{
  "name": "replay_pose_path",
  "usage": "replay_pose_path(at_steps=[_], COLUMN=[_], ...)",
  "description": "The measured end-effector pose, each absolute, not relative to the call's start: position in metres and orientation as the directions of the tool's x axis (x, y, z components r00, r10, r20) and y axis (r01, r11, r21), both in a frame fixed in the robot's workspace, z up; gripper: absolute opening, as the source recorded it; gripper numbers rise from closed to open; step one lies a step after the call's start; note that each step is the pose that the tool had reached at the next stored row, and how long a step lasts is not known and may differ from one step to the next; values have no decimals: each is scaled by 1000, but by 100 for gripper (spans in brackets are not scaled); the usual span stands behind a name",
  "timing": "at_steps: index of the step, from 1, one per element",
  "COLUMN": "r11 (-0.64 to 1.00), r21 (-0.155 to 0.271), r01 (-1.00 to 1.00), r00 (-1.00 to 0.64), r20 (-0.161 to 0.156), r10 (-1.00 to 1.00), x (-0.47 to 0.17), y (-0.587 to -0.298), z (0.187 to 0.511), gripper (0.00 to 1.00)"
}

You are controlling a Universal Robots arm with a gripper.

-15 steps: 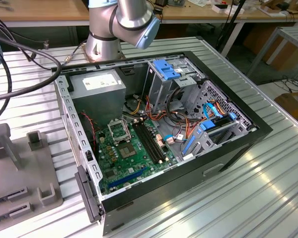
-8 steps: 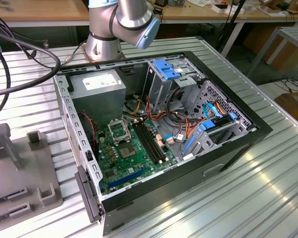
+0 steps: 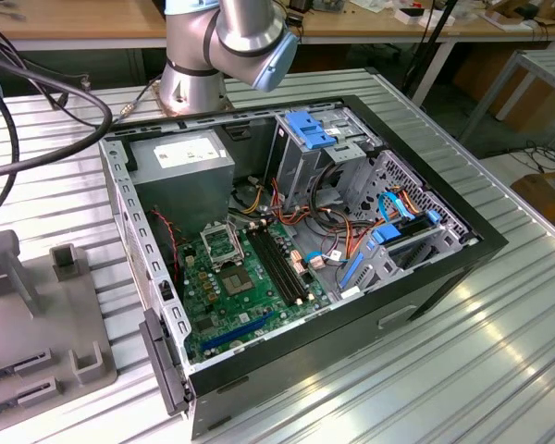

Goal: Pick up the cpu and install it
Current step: 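Pick up the cpu and move it towards the insertion slot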

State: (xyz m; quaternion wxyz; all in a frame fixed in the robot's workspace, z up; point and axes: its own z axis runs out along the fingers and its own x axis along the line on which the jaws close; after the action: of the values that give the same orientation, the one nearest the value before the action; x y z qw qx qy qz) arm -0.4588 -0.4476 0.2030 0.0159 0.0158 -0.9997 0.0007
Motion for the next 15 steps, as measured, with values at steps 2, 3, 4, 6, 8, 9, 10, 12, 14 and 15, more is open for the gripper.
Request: replay_pose_path(at_steps=[2,3,4,6,8,9,10,12,14,15], r11=[999,999,999,999,999,999,999,999,999,999], r21=[-1,-1,-1,-1,-1,-1,-1,-1,-1,-1], r01=[-32,-32,-32,-32,-32,-32,-32,-32,-32,-32], r00=[-999,-999,-999,-999,-999,-999,-999,-999,-999,-999], r20=[32,32,32,32,32,32,32,32,32,32], r10=[-32,-32,-32,-32,-32,-32,-32,-32,-32,-32], x=[-459,-459,-459,-459,-459,-459,-459,-459,-459,-459], y=[-448,-448,-448,-448,-448,-448,-448,-448,-448,-448], z=[204,204,204,205,206,206,206,207,208,208], gripper=[47,47,47,47,47,47,47,47,47,47])
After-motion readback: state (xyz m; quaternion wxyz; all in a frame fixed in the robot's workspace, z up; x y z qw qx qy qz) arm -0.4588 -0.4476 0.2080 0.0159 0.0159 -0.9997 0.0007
